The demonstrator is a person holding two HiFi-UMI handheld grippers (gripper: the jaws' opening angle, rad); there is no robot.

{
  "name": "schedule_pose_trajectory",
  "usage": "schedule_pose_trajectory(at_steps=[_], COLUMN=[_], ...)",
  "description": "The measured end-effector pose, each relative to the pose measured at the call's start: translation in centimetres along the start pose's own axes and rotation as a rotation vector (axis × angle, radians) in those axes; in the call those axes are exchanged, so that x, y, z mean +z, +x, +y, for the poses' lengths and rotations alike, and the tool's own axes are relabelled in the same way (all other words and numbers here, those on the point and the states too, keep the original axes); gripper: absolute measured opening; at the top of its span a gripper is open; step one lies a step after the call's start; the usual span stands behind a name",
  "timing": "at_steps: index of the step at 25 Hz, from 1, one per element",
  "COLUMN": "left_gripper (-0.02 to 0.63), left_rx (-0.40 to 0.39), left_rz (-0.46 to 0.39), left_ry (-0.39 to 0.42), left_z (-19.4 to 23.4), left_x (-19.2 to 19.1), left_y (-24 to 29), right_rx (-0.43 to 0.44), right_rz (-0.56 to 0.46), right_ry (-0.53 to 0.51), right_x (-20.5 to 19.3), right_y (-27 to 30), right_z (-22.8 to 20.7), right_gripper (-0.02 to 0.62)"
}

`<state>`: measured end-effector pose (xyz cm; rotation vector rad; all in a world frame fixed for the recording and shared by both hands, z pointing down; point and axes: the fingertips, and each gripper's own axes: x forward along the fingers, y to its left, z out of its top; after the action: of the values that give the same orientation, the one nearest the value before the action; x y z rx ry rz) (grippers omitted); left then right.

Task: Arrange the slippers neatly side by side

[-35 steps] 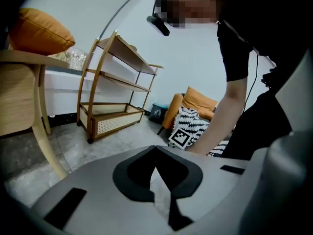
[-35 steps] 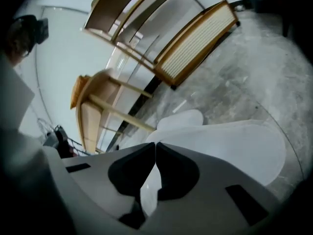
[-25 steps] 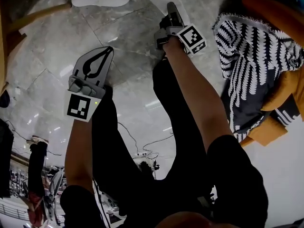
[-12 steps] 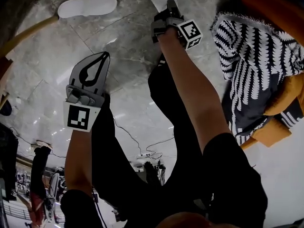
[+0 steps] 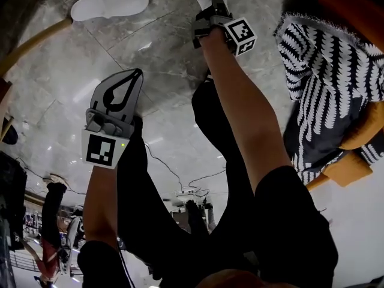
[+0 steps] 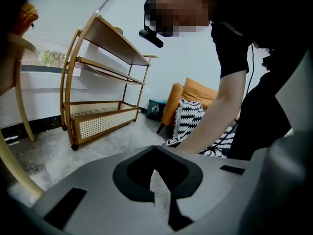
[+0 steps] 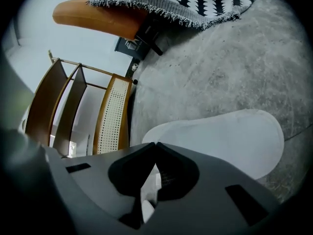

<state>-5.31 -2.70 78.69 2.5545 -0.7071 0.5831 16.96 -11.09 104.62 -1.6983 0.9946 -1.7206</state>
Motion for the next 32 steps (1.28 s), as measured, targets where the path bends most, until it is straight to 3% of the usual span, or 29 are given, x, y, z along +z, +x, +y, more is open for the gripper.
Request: schedule_pose_trajectory(at_steps=[5, 8, 15, 18, 22, 25, 28, 32], left_gripper=[0.015, 0.015, 0.015, 0.015, 0.015, 0.015, 0.015, 0.015], left_rx=[-0.001, 0.002, 0.033, 0.059, 0.122, 0.159, 0.171, 0.155], left_rz=[0.003, 0.006, 0.0, -0.015, -0.065, -0.135, -0.135, -0.099], left_ry=[-0.002, 0.015, 0.002, 0.014, -0.028, -0.053, -0.083, -0.08], left_z=[0.2, 0.4, 1.2, 2.0, 2.6, 2.9, 2.7, 3.0], left_x=[0.1, 0.3, 2.4, 4.1, 7.2, 10.6, 12.4, 12.6], left_y=[-0.4, -0.8, -2.5, -3.6, -4.9, -6.5, -8.1, -9.1], right_rx=[-0.002, -0.009, -0.102, -0.011, 0.174, 0.299, 0.407, 0.554], right_rz=[0.047, 0.095, 0.152, 0.199, 0.256, 0.253, 0.232, 0.175], right_ry=[-0.028, -0.067, -0.182, -0.286, -0.555, -0.757, -0.955, -1.384], right_x=[-0.6, -1.2, -2.1, -3.0, -4.5, -6.1, -8.2, -13.2], right_y=[-0.2, -0.4, -6.2, -9.2, -13.2, -16.6, -20.7, -25.5], right_z=[-0.5, 0.1, 2.1, 6.8, 16.8, 24.5, 31.5, 38.5], right_gripper=[0.035, 0.124, 0.13, 0.099, 0.066, 0.055, 0.051, 0.048])
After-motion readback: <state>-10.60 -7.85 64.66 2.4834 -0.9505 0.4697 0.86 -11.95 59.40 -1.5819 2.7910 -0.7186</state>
